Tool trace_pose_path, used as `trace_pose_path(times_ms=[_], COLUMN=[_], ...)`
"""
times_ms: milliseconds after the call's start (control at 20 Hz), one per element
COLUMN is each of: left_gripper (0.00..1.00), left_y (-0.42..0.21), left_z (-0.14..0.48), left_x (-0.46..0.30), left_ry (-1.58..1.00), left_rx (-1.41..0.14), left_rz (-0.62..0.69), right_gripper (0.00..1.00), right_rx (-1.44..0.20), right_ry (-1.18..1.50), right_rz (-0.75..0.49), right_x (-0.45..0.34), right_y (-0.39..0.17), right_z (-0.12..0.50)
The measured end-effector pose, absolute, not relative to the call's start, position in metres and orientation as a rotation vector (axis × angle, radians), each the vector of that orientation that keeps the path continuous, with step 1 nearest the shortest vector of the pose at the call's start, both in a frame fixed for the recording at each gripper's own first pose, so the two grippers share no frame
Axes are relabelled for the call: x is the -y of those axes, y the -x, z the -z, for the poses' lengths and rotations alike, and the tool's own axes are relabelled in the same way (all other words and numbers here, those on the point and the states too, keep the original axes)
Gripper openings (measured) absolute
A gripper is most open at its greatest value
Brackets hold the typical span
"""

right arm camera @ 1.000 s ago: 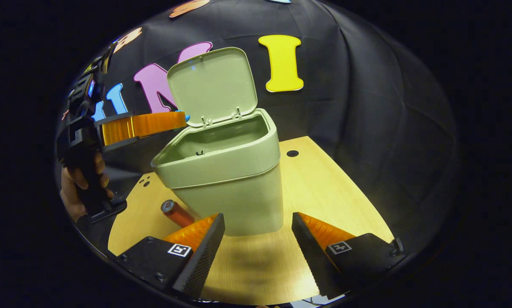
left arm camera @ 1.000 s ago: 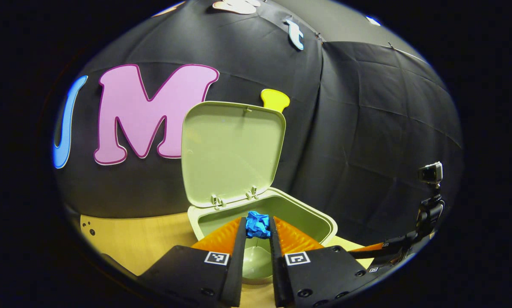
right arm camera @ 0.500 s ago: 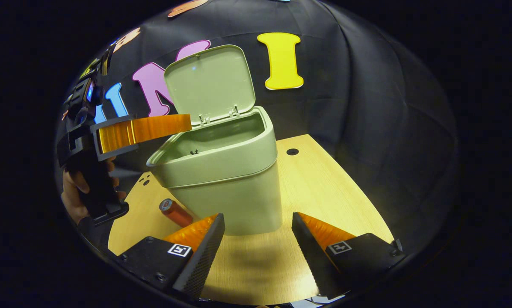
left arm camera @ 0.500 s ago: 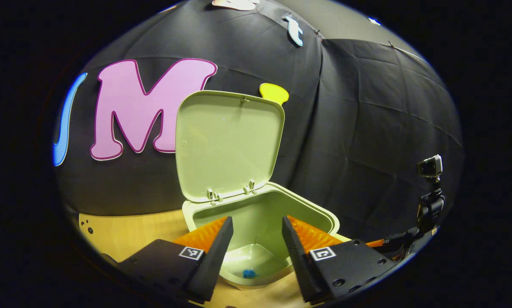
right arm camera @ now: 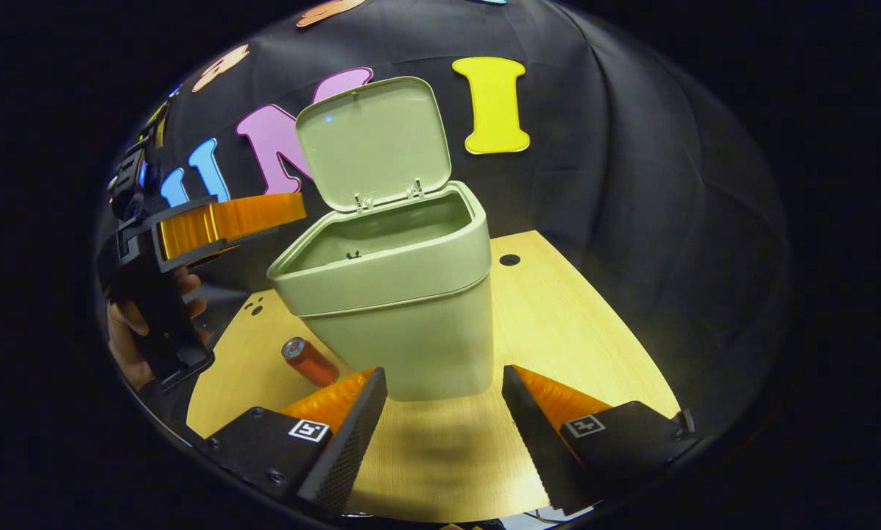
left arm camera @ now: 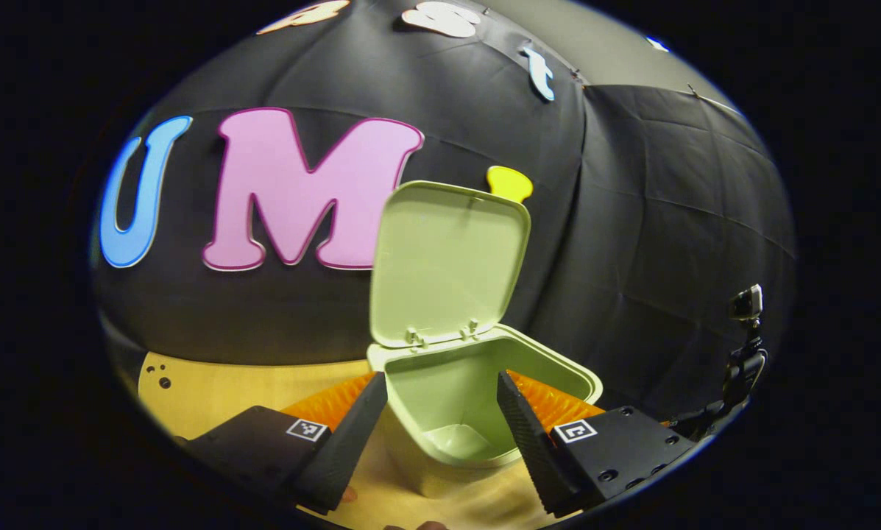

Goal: Press the lid of the desktop garbage bin to open it, pick up the crumpled paper on the desktop and throw it into the bin, then pick up the pop can on the desktop and drop it into the bin, and finally close the garbage bin lid.

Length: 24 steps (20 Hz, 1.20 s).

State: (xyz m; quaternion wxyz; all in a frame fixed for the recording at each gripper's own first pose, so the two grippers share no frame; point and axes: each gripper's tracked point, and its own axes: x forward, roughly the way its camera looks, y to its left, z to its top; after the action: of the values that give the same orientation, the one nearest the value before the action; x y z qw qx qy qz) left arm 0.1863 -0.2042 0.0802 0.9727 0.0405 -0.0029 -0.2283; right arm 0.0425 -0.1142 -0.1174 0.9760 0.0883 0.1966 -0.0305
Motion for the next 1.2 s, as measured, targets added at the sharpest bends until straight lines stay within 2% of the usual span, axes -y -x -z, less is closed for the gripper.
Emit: trace_pose_path(times_ms=[350, 750, 1200], left_gripper=[0.96, 0.96, 0.96], left_y=[-0.161, -0.106, -0.037], left_z=[-0.053, -0.003, 0.051], left_x=[0.101, -0.012, -0.111], left_ry=[-0.038, 0.018, 0.095], left_rx=[-0.039, -0.103, -0.192], left_rz=[0.271, 0.066, -0.119], right_gripper=[0.99, 0.99, 0.99], right_rx=[-0.406, -0.475, -0.412], right_ry=[-0.140, -0.016, 0.103], right_rz=[0.033, -0.104, -0.261], right_x=[0.097, 0.035, -0.067], right_y=[-0.030, -0.019, -0.060], right_z=[0.121, 0.166, 0.193])
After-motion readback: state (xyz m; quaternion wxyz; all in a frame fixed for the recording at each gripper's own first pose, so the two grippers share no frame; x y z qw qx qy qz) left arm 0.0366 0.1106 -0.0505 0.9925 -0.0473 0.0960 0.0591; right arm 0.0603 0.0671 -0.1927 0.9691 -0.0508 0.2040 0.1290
